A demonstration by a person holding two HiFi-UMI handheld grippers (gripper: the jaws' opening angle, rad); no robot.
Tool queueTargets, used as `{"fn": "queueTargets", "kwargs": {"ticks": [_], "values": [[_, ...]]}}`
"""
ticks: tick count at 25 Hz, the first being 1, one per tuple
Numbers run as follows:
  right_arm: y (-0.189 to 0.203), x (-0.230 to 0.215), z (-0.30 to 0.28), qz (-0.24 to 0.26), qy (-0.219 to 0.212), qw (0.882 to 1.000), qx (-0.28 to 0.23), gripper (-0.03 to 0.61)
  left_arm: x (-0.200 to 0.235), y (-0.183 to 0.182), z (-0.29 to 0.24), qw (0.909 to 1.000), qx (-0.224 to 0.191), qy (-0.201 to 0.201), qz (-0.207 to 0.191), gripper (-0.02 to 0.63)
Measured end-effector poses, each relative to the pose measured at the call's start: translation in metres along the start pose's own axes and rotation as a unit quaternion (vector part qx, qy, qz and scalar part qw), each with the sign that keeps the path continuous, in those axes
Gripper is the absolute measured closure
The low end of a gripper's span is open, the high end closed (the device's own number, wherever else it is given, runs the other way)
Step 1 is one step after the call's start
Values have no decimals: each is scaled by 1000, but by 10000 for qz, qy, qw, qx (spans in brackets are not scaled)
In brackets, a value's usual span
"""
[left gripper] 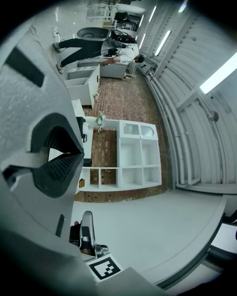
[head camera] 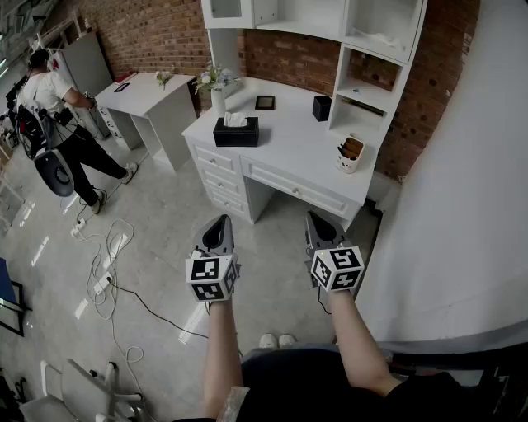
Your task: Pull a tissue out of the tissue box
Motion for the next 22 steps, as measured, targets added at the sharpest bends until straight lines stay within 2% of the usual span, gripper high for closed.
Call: {"fn": "queueTargets", "kwargs": {"ticks": [17,22], "values": [[4,15,-7,-43,-22,10000,-51,581,11,11,4,9999,84,20,111,604],[13,17,-8,-25,-14,9999,123,581,12,17,7,9997,142,34,184,604]]}}
Point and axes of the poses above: the fingertips, and each gripper's own axes: z backward along the fingers, x to its left, y out of its underside, the point moved 5 cm from there along z, backward along the fingers, and after that the axes turned 7 degrees about -z, right-handed, at the moved point
